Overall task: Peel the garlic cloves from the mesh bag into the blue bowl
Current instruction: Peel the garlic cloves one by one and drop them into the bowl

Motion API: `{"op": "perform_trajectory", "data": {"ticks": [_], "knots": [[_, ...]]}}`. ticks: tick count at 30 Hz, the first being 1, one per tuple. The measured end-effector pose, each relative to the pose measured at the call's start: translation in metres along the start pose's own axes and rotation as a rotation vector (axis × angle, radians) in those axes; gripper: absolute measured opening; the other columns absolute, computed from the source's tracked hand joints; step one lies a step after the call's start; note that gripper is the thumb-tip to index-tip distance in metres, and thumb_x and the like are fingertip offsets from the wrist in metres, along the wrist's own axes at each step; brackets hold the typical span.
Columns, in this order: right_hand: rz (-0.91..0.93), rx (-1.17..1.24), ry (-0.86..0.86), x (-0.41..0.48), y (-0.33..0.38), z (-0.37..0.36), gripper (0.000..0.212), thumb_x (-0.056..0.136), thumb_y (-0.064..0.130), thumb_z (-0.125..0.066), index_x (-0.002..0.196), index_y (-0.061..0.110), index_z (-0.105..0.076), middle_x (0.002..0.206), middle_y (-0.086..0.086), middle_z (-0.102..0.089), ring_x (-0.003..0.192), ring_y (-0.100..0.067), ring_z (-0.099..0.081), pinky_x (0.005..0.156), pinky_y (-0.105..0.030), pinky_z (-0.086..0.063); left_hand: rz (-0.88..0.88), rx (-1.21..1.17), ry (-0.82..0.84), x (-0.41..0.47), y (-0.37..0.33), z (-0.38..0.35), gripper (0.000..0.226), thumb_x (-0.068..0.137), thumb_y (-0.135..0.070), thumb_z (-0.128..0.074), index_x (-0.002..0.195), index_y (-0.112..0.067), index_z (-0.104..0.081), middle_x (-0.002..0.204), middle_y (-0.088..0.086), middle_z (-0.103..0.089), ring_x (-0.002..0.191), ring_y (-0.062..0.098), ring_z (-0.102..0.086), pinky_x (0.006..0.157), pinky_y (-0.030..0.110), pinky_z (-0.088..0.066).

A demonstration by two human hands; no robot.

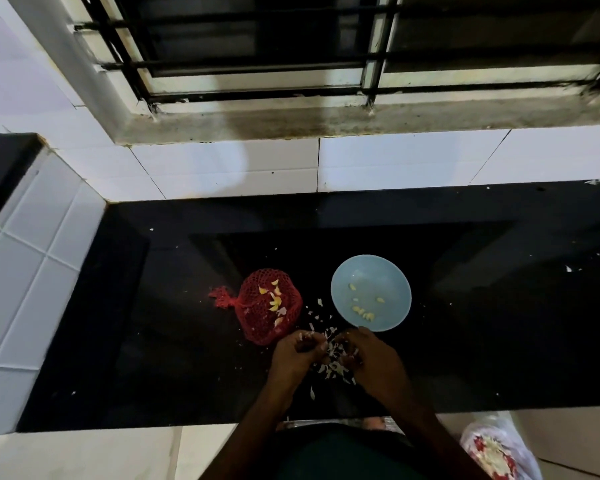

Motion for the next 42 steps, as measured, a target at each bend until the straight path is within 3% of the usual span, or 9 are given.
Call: {"op": "perform_trajectory", "data": {"ticks": [4,8,12,15,19,24,30,38,42], "knots": [[-0.041,0.068,-0.028,0.004,-0.003,0.004,0.027,0.088,0.008,-0.067,0.109,0.024,-0.069,0.096,0.013,-0.066,0.091,-0.005,-0.064,0.076,-0.014,-0.040,-0.019,0.035,0.003,0.001,0.003,0.000,0.014,0.085,0.004,-0.077,0.097,0.005,-0.070,0.079,0.015,-0.076,0.069,0.027,-0.072,0.074,0.040,-0.060],[-0.039,0.101,-0.055,0.006,-0.006,0.006,0.018,0.082,0.023,-0.080,0.090,0.024,-0.064,0.077,0.011,-0.066,0.071,0.004,-0.060,0.064,-0.012,-0.042,-0.029,0.004,-0.013,0.002,0.004,0.001,0.014,0.084,0.004,-0.077,0.094,0.002,-0.069,0.084,0.021,-0.075,0.072,0.032,-0.075,0.069,0.038,-0.062],[0.012,-0.001,-0.113,0.007,-0.011,0.000,0.031,0.097,0.042,-0.061,0.074,0.024,-0.050,0.071,0.002,-0.062,0.070,-0.009,-0.062,0.060,-0.030,-0.043,-0.035,-0.007,-0.021,0.000,0.003,0.001,0.014,0.085,0.002,-0.077,0.094,0.004,-0.068,0.082,0.020,-0.076,0.070,0.031,-0.075,0.067,0.035,-0.062],[0.052,-0.029,-0.059,0.007,-0.009,-0.005,0.018,0.100,0.038,-0.051,0.085,0.028,-0.053,0.082,0.000,-0.068,0.085,-0.020,-0.068,0.066,-0.033,-0.045,-0.036,-0.004,-0.017,-0.001,0.003,0.003,0.015,0.086,0.001,-0.077,0.095,0.008,-0.067,0.083,0.023,-0.076,0.068,0.030,-0.074,0.067,0.036,-0.061],[0.133,0.100,-0.053,0.010,-0.001,-0.004,0.017,0.095,0.040,-0.057,0.108,0.034,-0.065,0.097,0.011,-0.070,0.092,-0.003,-0.065,0.078,-0.026,-0.050,-0.064,0.057,0.040,0.000,0.003,0.004,0.016,0.086,-0.003,-0.078,0.096,0.005,-0.069,0.087,0.020,-0.077,0.075,0.031,-0.075,0.073,0.039,-0.061],[0.102,0.220,-0.030,0.014,0.005,0.000,0.006,0.090,0.034,-0.071,0.094,0.031,-0.074,0.087,0.014,-0.073,0.087,0.002,-0.066,0.076,-0.014,-0.047,-0.083,0.071,0.062,-0.002,-0.002,0.003,0.012,0.083,-0.005,-0.081,0.089,0.001,-0.072,0.084,0.019,-0.078,0.071,0.027,-0.075,0.068,0.033,-0.059],[-0.028,0.419,-0.148,0.012,-0.002,0.019,0.013,0.086,0.013,-0.078,0.084,0.023,-0.071,0.081,0.010,-0.074,0.080,0.000,-0.069,0.074,-0.024,-0.056,-0.095,0.080,0.001,0.000,-0.001,-0.004,0.010,0.086,-0.006,-0.078,0.081,-0.002,-0.070,0.073,0.014,-0.075,0.063,0.022,-0.070,0.062,0.031,-0.056],[-0.098,0.424,-0.313,0.041,-0.019,0.070,0.013,0.091,0.018,-0.074,0.081,0.022,-0.067,0.077,0.007,-0.073,0.076,0.000,-0.069,0.070,-0.018,-0.054,-0.043,0.254,-0.044,0.002,-0.006,-0.014,0.047,0.092,-0.053,-0.063,0.085,-0.007,-0.068,0.066,0.001,-0.066,0.058,0.013,-0.064,0.063,0.037,-0.057],[-0.114,0.422,-0.289,0.043,-0.024,0.072,0.018,0.096,0.007,-0.066,0.092,0.023,-0.075,0.085,0.007,-0.075,0.075,-0.002,-0.071,0.074,-0.021,-0.058,-0.016,0.251,-0.104,-0.004,-0.015,-0.016,0.051,0.103,-0.053,-0.047,0.083,-0.017,-0.077,0.071,0.003,-0.074,0.064,0.014,-0.069,0.066,0.031,-0.055]]}}
Point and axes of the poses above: each hand's wrist, its own x-axis towards the middle knuckle, its own z-axis out of the back of the hand, y = z × x, the point moved 1 cm from there along x, towards the middle knuckle
